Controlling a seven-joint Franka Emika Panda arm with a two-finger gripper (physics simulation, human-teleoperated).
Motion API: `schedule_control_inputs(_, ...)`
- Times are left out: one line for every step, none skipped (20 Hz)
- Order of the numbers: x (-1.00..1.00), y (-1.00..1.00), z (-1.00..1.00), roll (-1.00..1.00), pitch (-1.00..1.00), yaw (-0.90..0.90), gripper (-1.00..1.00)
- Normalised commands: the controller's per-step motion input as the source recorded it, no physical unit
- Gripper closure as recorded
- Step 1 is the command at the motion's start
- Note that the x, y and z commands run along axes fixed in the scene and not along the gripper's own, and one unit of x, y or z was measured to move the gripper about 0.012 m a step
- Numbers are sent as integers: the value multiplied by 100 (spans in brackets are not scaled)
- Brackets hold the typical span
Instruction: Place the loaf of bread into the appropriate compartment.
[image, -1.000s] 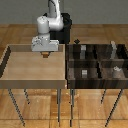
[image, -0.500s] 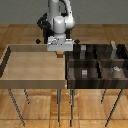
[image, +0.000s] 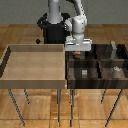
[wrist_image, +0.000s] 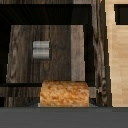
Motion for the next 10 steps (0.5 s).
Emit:
schedule_control_inputs(0,100,0,0,0,0,100)
schedule_control_inputs(0,100,0,0,0,0,100)
schedule_control_inputs(0,100,-50,0,0,0,100)
schedule_control_inputs(0,0,0,0,0,0,100)
schedule_control_inputs(0,0,0,0,0,0,100)
schedule_control_inputs(0,0,-100,0,0,0,100)
schedule_control_inputs(0,0,-100,0,0,0,100)
schedule_control_inputs(0,0,-100,0,0,0,100)
schedule_control_inputs(0,0,-100,0,0,0,100)
schedule_control_inputs(0,0,-100,0,0,0,100)
